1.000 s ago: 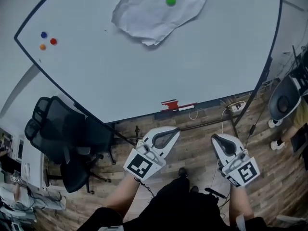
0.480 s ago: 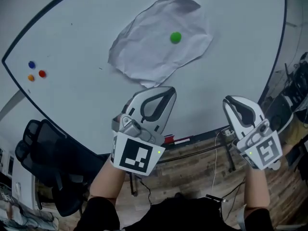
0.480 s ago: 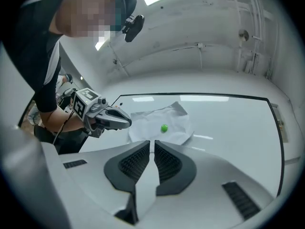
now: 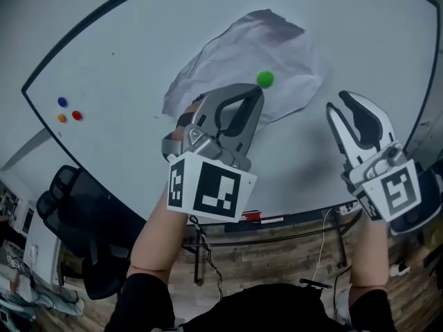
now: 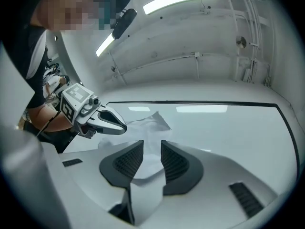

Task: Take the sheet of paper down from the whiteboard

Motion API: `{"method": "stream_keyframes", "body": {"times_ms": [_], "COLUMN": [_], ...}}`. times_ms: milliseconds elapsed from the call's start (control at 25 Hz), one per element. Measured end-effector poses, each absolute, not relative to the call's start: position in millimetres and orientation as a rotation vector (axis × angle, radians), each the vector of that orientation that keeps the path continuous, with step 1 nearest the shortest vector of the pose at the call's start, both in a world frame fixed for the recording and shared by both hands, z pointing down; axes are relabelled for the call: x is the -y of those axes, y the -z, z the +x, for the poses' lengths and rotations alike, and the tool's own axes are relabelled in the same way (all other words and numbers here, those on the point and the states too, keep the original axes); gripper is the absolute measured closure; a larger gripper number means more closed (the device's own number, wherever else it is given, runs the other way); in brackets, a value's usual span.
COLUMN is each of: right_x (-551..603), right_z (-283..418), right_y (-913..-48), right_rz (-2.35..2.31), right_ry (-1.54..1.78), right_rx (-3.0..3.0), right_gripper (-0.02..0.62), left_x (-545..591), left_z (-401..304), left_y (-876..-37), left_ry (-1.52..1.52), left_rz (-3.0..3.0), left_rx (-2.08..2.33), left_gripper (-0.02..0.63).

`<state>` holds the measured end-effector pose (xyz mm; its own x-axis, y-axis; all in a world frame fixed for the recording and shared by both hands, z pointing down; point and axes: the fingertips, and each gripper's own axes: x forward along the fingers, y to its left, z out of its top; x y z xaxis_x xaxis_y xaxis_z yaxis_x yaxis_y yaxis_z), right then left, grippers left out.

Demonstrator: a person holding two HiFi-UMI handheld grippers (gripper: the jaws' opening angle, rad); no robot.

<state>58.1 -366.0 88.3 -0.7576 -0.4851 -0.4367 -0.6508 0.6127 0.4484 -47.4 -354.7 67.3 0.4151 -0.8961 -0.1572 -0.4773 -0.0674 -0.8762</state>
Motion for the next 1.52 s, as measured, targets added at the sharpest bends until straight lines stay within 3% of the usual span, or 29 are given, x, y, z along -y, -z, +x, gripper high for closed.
{"method": "stream_keyframes", "body": {"times_ms": [560, 1160, 1520], "right_x": [400, 419, 431], "right_z": [62, 54, 44], "right_y": [-80, -89, -92], "right_rz": [-0.976, -0.972, -0.974], "right_ry": [-0.791, -0.700, -0.653], "right_rx": [-2.519, -2.554, -2.580], "right_gripper": [0.476, 0.419, 0.417], "left_x": [402, 419, 419], "left_z": [-41, -36, -37], "left_y": [-69, -78, -75], "left_ry": [0.806, 0.896, 0.868], "left_rz": [-1.539, -1.472, -1.441], "left_rx": [-1.233, -1.279, -1.306], "left_gripper": [0.477, 0.468, 0.442]}}
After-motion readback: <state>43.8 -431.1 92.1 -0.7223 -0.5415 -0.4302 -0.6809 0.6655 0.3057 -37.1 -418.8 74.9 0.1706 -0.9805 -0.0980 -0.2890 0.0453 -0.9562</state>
